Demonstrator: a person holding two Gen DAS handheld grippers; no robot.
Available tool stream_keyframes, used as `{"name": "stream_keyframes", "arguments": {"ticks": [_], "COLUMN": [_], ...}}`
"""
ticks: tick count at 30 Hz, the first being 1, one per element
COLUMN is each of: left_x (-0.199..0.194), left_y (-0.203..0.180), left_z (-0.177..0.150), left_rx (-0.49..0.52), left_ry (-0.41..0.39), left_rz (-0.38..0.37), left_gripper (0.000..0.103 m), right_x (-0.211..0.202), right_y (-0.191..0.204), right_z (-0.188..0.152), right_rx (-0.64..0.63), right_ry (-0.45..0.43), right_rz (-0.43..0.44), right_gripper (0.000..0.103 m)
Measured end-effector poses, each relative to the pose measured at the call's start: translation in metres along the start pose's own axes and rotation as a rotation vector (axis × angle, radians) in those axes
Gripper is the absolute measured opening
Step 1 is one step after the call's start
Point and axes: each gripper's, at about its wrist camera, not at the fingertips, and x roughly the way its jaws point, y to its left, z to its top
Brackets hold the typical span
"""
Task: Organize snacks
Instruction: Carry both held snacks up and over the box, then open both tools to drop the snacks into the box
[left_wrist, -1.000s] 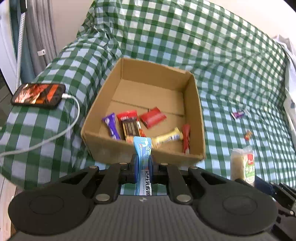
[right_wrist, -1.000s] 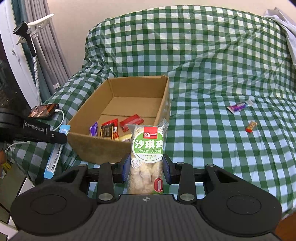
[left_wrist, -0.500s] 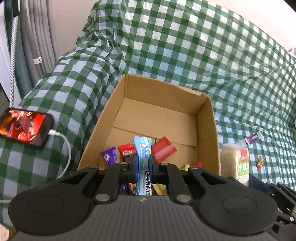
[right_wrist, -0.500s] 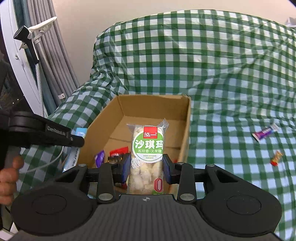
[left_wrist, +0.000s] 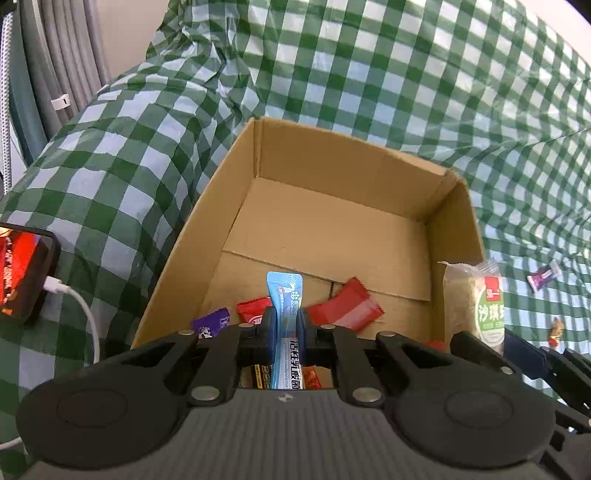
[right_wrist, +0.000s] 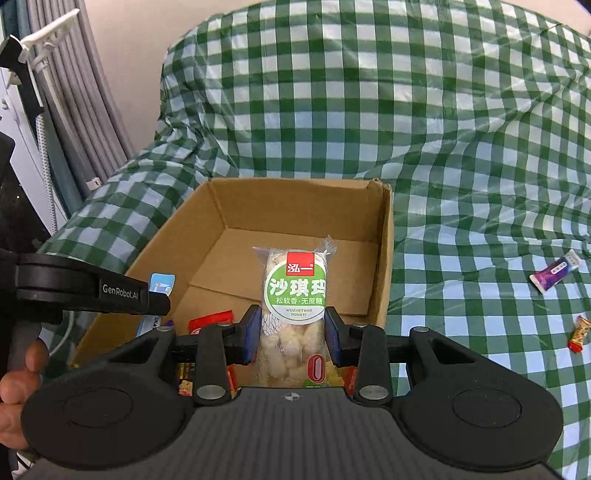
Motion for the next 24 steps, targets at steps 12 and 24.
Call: {"name": "stream_keyframes", "arguments": {"ticks": [12,24], "left_x": [0.034,0.043], "left_y": [-0.002,-0.004], "left_z": [0.002,0.007], "left_rx": [0.011,0.014], "left_ry": [0.043,0.068], "left_rz": [0.036,0.059], "left_gripper": [0.012,0.029], "right_x": [0.032,0.042], "right_y": [-0.003,-0.008], "right_z": [-0.004,-0.003], "right_rx": [0.004,0.003], "right_ry": [0.052,0.065], "right_rz": [-0.005,-0.028], "right_gripper": [0.038,0.038]}}
